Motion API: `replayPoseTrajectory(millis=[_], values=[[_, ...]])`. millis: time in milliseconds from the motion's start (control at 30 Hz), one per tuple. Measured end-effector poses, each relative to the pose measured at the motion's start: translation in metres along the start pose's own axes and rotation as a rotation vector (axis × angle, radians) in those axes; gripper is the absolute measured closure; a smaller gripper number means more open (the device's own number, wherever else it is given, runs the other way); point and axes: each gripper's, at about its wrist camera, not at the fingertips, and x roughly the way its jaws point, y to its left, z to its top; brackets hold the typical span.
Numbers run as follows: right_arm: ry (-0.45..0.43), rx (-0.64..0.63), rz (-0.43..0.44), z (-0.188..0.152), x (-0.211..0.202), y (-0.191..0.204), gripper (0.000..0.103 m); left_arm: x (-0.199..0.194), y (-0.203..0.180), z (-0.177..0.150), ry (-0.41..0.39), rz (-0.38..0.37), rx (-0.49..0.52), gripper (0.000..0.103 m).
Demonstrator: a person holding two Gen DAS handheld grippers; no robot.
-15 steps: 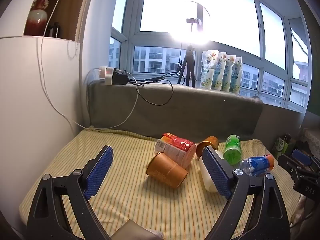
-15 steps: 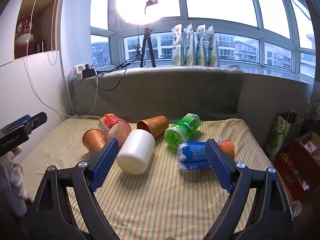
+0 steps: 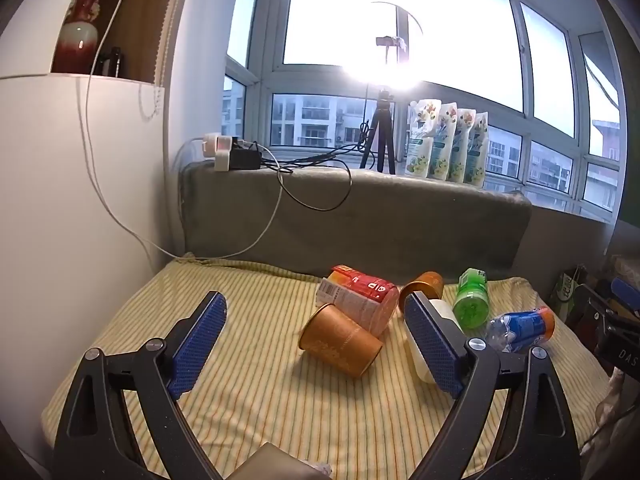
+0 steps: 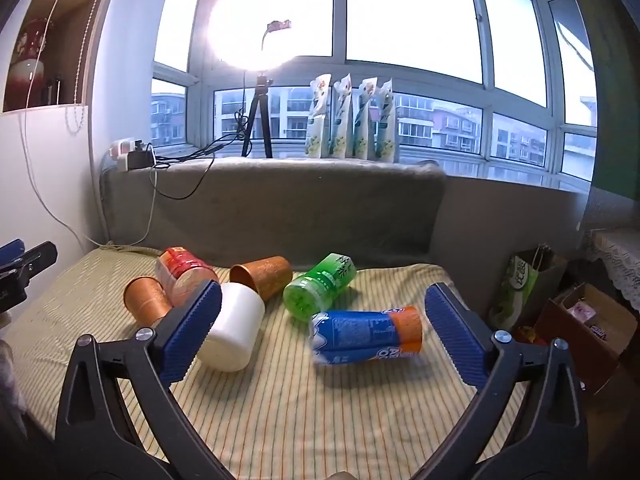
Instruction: Flip cup upright
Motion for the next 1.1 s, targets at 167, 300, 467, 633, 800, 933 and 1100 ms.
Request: replayPoseTrajectory(millis=[167,300,467,633,800,933,1100], values=[[0.001,-0.011,-0.015,0.000,0.002,0.002,0.000,0.001,0.001,-0.001,0.004,0.005,-0.001,0.012],[0.008,-0.009,-0.003,0.000,0.004,0.003,0.000,0.003,0.001,0.000,0.007,0.008,-0.002,0.012],[0.008,-0.008,0.000,0.001,0.005,0.004,0.000,0.002,0.001,-0.001,0.006,0.008,-0.002,0.012],[0.013,-0.005,0.003,0.001,0.005,0.005,0.000,0.002,0.002,-0.001,0.007,0.009,-0.006,0.012],[0.013,-0.005,0.005,0.002,0.005,0.005,0.000,0.002,0.002,-0.001,0.007,0.009,-0.005,0.012],[0.010,-0.012,0.009,0.003,0.006,0.008,0.000,0.002,0.003,-0.001,0.006,0.010,-0.007,0.012],[0.009,-0.021,0.015,0.002,0.006,0.009,0.000,0.001,0.005,-0.002,0.005,0.012,-0.010,0.012]])
